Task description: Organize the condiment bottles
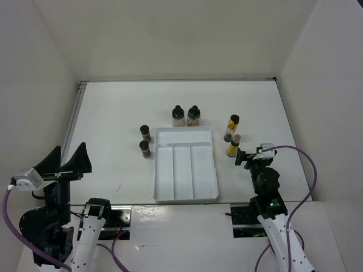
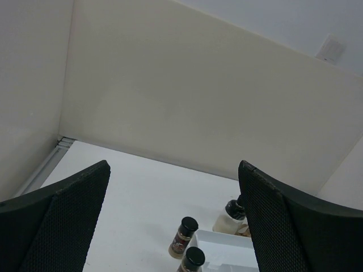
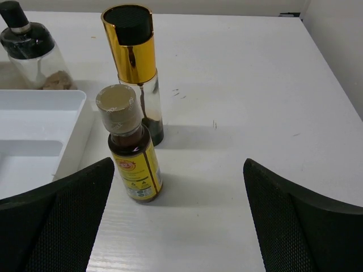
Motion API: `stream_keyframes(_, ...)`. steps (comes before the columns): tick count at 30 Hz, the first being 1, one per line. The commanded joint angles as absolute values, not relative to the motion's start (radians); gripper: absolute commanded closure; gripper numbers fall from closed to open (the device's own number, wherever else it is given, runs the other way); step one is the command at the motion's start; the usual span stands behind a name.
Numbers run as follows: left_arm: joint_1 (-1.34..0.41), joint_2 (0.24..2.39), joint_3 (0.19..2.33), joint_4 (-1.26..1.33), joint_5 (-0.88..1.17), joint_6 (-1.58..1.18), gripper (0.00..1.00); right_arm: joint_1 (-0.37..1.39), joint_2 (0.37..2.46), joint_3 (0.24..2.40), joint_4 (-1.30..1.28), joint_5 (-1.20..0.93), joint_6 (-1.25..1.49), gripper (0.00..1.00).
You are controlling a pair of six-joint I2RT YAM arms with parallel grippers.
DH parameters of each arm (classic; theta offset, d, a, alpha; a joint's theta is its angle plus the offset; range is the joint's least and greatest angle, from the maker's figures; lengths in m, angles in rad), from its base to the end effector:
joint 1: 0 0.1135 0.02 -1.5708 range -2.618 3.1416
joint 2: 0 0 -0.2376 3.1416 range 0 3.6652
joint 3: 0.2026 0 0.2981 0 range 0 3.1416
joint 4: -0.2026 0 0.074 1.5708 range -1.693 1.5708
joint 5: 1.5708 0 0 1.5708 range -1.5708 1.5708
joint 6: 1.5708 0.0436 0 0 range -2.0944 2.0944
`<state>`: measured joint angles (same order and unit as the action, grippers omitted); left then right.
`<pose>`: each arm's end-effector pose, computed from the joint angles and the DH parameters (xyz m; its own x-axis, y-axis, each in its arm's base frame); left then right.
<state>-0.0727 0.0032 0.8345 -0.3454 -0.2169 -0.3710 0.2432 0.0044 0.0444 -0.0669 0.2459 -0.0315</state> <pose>0.0385 0.0066 0.4249 0.4772 -0.3897 -0.7877 0.0581 0.9083 -0.4142 0.1850 0.0350 0.1830 -0.0262 -0.0380 -0.9989 0.0018 0.9993 -0.0380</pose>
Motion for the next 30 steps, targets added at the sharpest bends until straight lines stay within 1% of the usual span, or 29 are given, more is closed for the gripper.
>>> stream_keyframes(1, -0.066, -0.110, 0.850, -0.328, -0.144, -0.365, 0.00, 0.238, -0.077, 0.038, 0.012, 0.257, -0.016, 0.01)
stream_keyframes(2, -0.066, -0.110, 0.850, -0.328, -0.144, -0.365, 0.00, 0.238, -0.077, 0.064, 0.012, 0.370, 0.065, 0.01)
stream_keyframes(3, -0.066, -0.110, 0.850, -0.328, -0.132, -0.365, 0.00, 0.238, -0.077, 0.143, 0.012, 0.424, 0.241, 0.01)
stream_keyframes(4, -0.066, -0.110, 0.841, -0.315, -0.123, -0.354, 0.00, 0.238, -0.077, 0.193, -0.068, 0.481, 0.340, 0.01)
stream_keyframes(5, -0.066, -0.110, 0.841, -0.314, -0.109, -0.354, 0.00, 0.238, -0.077, 0.300, -0.125, 0.588, 0.451, 0.01)
stream_keyframes(6, -0.066, -0.110, 0.830, -0.305, -0.109, -0.354, 0.00, 0.238, -0.077, 0.349, -0.173, 0.616, 0.595, 0.01)
stream_keyframes(8, -0.066, -0.110, 0.830, -0.296, -0.077, -0.344, 0.00, 0.238, -0.077, 0.475, -0.221, 0.617, 0.597, 0.01)
stream_keyframes(9, -0.066, -0.110, 0.830, -0.287, -0.065, -0.322, 0.00, 0.238, -0.077, 0.498, -0.203, 0.579, 0.527, 0.01)
stream_keyframes(10, -0.066, -0.110, 0.830, -0.278, -0.055, -0.312, 0.00, 0.238, -0.077, 0.511, -0.184, 0.589, 0.525, 0.01)
stream_keyframes(11, -0.066, -0.110, 0.818, -0.278, -0.055, -0.311, 0.00, 0.238, -0.077, 0.550, -0.195, 0.589, 0.581, 0.01)
stream_keyframes(13, -0.066, -0.110, 0.807, -0.267, -0.055, -0.299, 0.00, 0.238, -0.077, 0.632, -0.294, 0.531, 0.725, 0.01)
stream_keyframes(14, -0.066, -0.110, 0.783, -0.258, -0.055, -0.299, 0.00, 0.247, -0.077, 0.679, -0.326, 0.509, 0.726, 0.01)
stream_keyframes(15, -0.066, -0.110, 0.773, -0.241, -0.055, -0.311, 0.00, 0.247, -0.077, 0.690, -0.327, 0.433, 0.698, 0.01)
stream_keyframes(16, -0.066, -0.110, 0.773, -0.241, -0.037, -0.311, 0.00, 0.247, -0.077, 0.690, -0.327, 0.404, 0.637, 0.01)
stream_keyframes(18, -0.078, -0.110, 0.762, -0.216, -0.006, -0.325, 0.00, 0.247, -0.077, 0.704, -0.366, 0.448, 0.727, 0.01)
stream_keyframes(19, -0.078, -0.110, 0.762, -0.216, -0.006, -0.334, 0.00, 0.247, -0.077, 0.681, -0.389, 0.503, 0.853, 0.01)
stream_keyframes(21, -0.087, -0.097, 0.752, -0.216, 0.003, -0.345, 0.00, 0.247, -0.077, 0.658, -0.370, 0.476, 0.827, 0.01)
stream_keyframes(23, -0.098, -0.068, 0.752, -0.230, 0.003, -0.374, 0.00, 0.247, -0.077, 0.635, -0.292, 0.388, 0.749, 0.01)
stream_keyframes(25, -0.098, 0.018, 0.765, -0.244, 0.046, -0.374, 0.00, 0.247, -0.068, 0.623, -0.244, 0.313, 0.660, 0.01)
stream_keyframes(26, -0.098, 0.058, 0.797, -0.262, 0.060, -0.365, 0.00, 0.247, -0.067, 0.608, -0.229, 0.313, 0.611, 0.01)
stream_keyframes(28, -0.098, 0.205, 0.839, -0.288, 0.069, -0.353, 0.00, 0.256, -0.043, 0.585, -0.167, 0.328, 0.611, 0.01)
stream_keyframes(29, -0.098, 0.257, 0.862, -0.301, 0.069, -0.353, 0.00, 0.256, -0.029, 0.584, -0.154, 0.359, 0.650, 0.01)
stream_keyframes(30, -0.098, 0.355, 0.900, -0.301, 0.069, -0.341, 0.00, 0.267, 0.022, 0.584, -0.153, 0.386, 0.694, 0.01)
